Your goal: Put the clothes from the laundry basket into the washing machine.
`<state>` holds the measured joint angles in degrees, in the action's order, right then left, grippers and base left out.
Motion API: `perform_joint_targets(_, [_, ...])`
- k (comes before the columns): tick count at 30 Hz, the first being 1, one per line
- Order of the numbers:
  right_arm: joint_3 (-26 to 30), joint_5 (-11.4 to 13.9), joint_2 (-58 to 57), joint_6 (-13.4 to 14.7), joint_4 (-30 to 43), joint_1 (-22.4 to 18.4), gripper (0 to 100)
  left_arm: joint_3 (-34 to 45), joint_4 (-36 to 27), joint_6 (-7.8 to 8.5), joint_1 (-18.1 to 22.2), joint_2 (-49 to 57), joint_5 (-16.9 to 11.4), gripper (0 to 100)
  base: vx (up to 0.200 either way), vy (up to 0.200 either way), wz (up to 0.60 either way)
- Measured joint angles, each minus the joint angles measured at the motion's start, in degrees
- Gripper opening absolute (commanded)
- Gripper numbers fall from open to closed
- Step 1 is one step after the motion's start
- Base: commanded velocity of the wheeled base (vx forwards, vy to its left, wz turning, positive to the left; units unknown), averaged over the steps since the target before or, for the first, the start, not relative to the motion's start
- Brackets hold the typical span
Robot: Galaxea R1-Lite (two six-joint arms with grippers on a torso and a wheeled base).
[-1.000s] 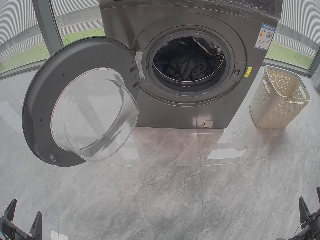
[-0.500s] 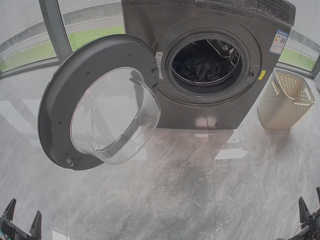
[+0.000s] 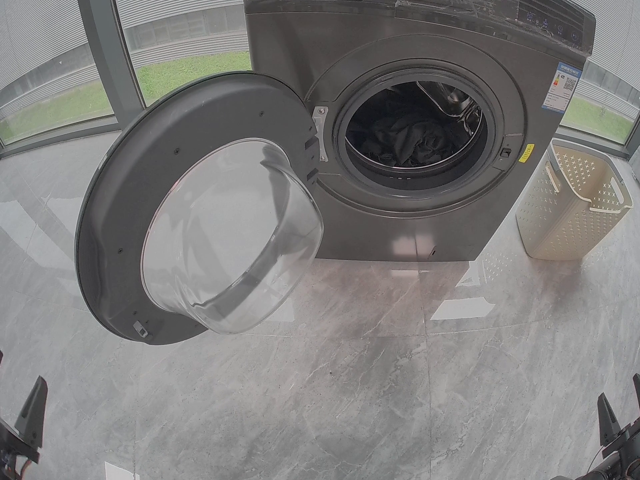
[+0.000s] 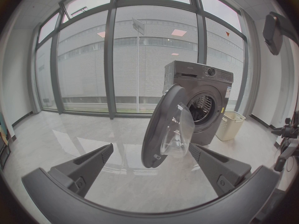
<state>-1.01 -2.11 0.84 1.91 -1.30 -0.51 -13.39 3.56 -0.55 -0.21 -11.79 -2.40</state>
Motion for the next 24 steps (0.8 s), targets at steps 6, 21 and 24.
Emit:
perform_joint_targets(6, [0.00, 0.00, 0.00, 0.02, 0.00, -0.04, 100, -5.71, 4.80, -0.56, -1.58, -14.51, -4.77, 100, 0.000, 0.000, 0.00])
perform_joint_targets(21, [0.00, 0.00, 0.04, 0.02, 0.00, -0.01, 100, -16.90, 23.13, -1.74, -7.07, -46.70, -18.35, 100, 0.000, 0.000, 0.00])
perform_joint_targets(24, [0.00, 0.00, 0.04, 0.00, 0.00, 0.02, 100, -17.01, 23.53, -3.11, -10.97, -47.95, -19.10, 100, 0.000, 0.000, 0.00])
